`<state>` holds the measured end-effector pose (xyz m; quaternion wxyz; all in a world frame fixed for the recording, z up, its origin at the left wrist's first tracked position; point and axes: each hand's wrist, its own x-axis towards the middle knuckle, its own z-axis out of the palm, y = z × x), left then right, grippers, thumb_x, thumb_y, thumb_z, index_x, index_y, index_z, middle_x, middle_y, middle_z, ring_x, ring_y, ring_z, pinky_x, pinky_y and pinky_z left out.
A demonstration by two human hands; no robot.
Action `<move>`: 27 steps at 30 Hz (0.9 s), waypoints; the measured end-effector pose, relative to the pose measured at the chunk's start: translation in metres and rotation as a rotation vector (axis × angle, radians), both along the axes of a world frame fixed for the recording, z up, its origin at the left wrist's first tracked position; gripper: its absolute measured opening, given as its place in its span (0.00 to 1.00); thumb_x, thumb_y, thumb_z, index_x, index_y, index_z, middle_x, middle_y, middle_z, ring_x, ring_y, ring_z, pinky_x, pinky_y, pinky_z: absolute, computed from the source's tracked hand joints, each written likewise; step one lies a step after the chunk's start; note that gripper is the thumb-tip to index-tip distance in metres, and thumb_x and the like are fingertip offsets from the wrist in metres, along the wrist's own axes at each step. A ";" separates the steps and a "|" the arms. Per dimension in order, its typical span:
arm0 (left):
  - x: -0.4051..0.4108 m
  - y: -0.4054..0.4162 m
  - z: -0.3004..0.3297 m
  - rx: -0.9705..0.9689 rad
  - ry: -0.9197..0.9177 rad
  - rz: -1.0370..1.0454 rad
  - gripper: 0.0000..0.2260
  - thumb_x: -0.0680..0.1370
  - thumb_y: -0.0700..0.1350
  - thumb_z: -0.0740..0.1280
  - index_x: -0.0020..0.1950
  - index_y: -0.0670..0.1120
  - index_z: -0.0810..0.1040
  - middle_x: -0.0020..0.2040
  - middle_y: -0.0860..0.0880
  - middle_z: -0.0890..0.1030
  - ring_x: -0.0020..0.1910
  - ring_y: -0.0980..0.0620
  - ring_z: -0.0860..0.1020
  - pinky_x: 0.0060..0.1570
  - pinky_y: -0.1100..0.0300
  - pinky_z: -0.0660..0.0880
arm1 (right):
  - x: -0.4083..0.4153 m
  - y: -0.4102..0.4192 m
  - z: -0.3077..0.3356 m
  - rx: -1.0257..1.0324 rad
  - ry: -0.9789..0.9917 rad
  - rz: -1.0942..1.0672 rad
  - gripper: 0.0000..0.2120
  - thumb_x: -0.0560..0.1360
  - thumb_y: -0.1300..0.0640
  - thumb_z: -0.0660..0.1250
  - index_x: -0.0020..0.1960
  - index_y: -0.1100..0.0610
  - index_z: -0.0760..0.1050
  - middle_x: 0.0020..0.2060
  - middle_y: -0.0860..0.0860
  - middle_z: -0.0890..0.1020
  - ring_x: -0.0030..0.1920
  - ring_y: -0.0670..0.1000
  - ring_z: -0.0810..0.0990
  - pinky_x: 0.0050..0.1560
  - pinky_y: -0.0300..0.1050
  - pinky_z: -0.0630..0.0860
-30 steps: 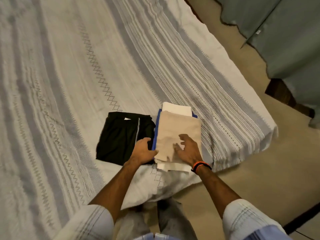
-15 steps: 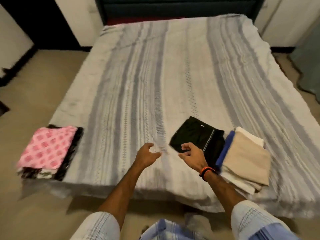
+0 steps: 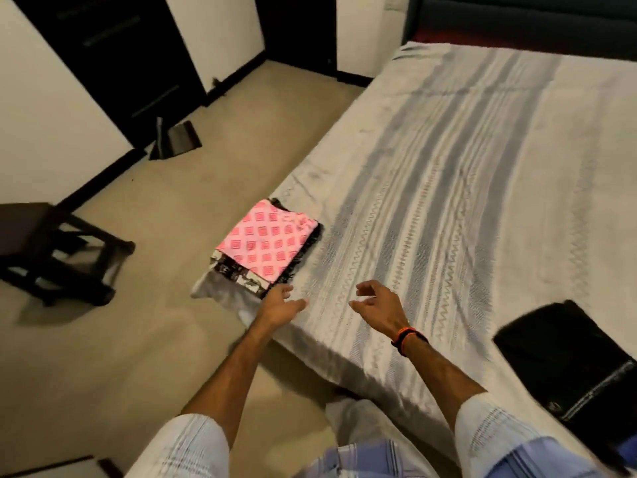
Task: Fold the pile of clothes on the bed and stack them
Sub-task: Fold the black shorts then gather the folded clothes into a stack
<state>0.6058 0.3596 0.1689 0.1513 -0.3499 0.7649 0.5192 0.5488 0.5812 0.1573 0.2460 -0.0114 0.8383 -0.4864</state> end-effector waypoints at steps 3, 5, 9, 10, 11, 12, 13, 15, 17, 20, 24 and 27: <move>-0.010 -0.051 -0.009 -0.005 -0.017 0.101 0.26 0.69 0.49 0.78 0.61 0.43 0.73 0.59 0.45 0.77 0.58 0.46 0.79 0.60 0.47 0.77 | -0.027 -0.047 -0.010 0.006 -0.017 0.061 0.18 0.74 0.55 0.73 0.62 0.55 0.74 0.56 0.50 0.80 0.47 0.48 0.81 0.45 0.39 0.77; -0.019 -0.088 -0.010 -0.028 -0.066 0.146 0.27 0.68 0.49 0.78 0.63 0.42 0.73 0.57 0.45 0.79 0.56 0.46 0.80 0.59 0.48 0.77 | -0.047 -0.083 -0.016 0.022 -0.048 0.096 0.19 0.74 0.55 0.73 0.63 0.56 0.74 0.55 0.50 0.80 0.48 0.49 0.81 0.48 0.41 0.76; -0.049 -0.139 -0.006 -0.043 -0.098 0.174 0.25 0.73 0.46 0.75 0.66 0.44 0.72 0.60 0.47 0.77 0.57 0.48 0.77 0.54 0.56 0.76 | -0.084 -0.137 -0.023 0.034 -0.101 0.127 0.21 0.74 0.55 0.73 0.64 0.57 0.73 0.55 0.51 0.81 0.49 0.51 0.80 0.50 0.41 0.74; -0.058 -0.150 -0.009 -0.044 -0.107 0.163 0.25 0.73 0.45 0.75 0.67 0.42 0.71 0.61 0.46 0.77 0.57 0.48 0.77 0.53 0.57 0.76 | -0.091 -0.146 -0.025 0.037 -0.116 0.117 0.21 0.74 0.55 0.73 0.64 0.57 0.73 0.55 0.51 0.81 0.50 0.51 0.80 0.50 0.41 0.73; -0.067 -0.160 -0.012 -0.039 -0.117 0.159 0.25 0.74 0.44 0.75 0.67 0.40 0.71 0.61 0.45 0.77 0.57 0.48 0.77 0.53 0.57 0.76 | -0.096 -0.155 -0.025 0.034 -0.134 0.109 0.21 0.74 0.55 0.73 0.64 0.57 0.72 0.56 0.51 0.81 0.50 0.52 0.80 0.50 0.41 0.74; -0.078 -0.171 -0.016 -0.033 -0.129 0.150 0.24 0.74 0.43 0.75 0.66 0.39 0.71 0.61 0.44 0.78 0.57 0.47 0.78 0.52 0.57 0.76 | -0.103 -0.165 -0.030 0.046 -0.158 0.098 0.21 0.74 0.54 0.73 0.64 0.57 0.72 0.56 0.51 0.81 0.51 0.52 0.80 0.50 0.43 0.75; -0.087 -0.181 -0.020 -0.041 -0.148 0.150 0.23 0.74 0.42 0.75 0.65 0.39 0.71 0.61 0.43 0.78 0.56 0.47 0.79 0.53 0.56 0.77 | -0.107 -0.172 -0.033 0.058 -0.172 0.088 0.22 0.74 0.54 0.73 0.65 0.56 0.72 0.56 0.51 0.80 0.51 0.52 0.80 0.51 0.44 0.76; -0.111 -0.204 -0.033 -0.031 -0.183 0.154 0.24 0.73 0.43 0.75 0.65 0.40 0.71 0.62 0.42 0.78 0.57 0.45 0.80 0.57 0.51 0.78 | -0.118 -0.189 -0.042 0.075 -0.211 0.053 0.22 0.74 0.54 0.73 0.65 0.57 0.71 0.56 0.52 0.80 0.51 0.52 0.80 0.53 0.46 0.76; -0.140 -0.230 -0.050 -0.095 -0.199 0.120 0.27 0.73 0.46 0.75 0.67 0.41 0.70 0.64 0.43 0.77 0.59 0.44 0.79 0.60 0.49 0.77 | -0.133 -0.208 -0.058 0.095 -0.250 -0.011 0.22 0.74 0.54 0.73 0.64 0.57 0.72 0.55 0.52 0.81 0.52 0.53 0.80 0.54 0.47 0.77; -0.179 -0.260 -0.068 -0.223 -0.180 0.043 0.29 0.72 0.48 0.76 0.68 0.39 0.71 0.64 0.42 0.78 0.60 0.42 0.78 0.58 0.52 0.76 | -0.146 -0.230 -0.084 0.137 -0.306 -0.110 0.23 0.73 0.52 0.74 0.64 0.57 0.71 0.54 0.52 0.81 0.53 0.53 0.80 0.52 0.45 0.76; -0.231 -0.301 -0.111 -0.230 -0.237 -0.073 0.38 0.69 0.50 0.78 0.73 0.39 0.65 0.69 0.39 0.73 0.64 0.40 0.75 0.61 0.48 0.76 | -0.164 -0.265 -0.130 0.177 -0.427 -0.304 0.30 0.71 0.47 0.76 0.67 0.57 0.69 0.58 0.53 0.80 0.57 0.56 0.80 0.58 0.50 0.77; -0.251 -0.316 -0.135 -0.207 -0.270 -0.177 0.38 0.69 0.50 0.79 0.73 0.39 0.65 0.67 0.41 0.74 0.64 0.40 0.75 0.58 0.51 0.74 | -0.168 -0.282 -0.154 0.133 -0.503 -0.408 0.31 0.69 0.48 0.78 0.66 0.59 0.72 0.58 0.52 0.81 0.58 0.56 0.81 0.57 0.49 0.77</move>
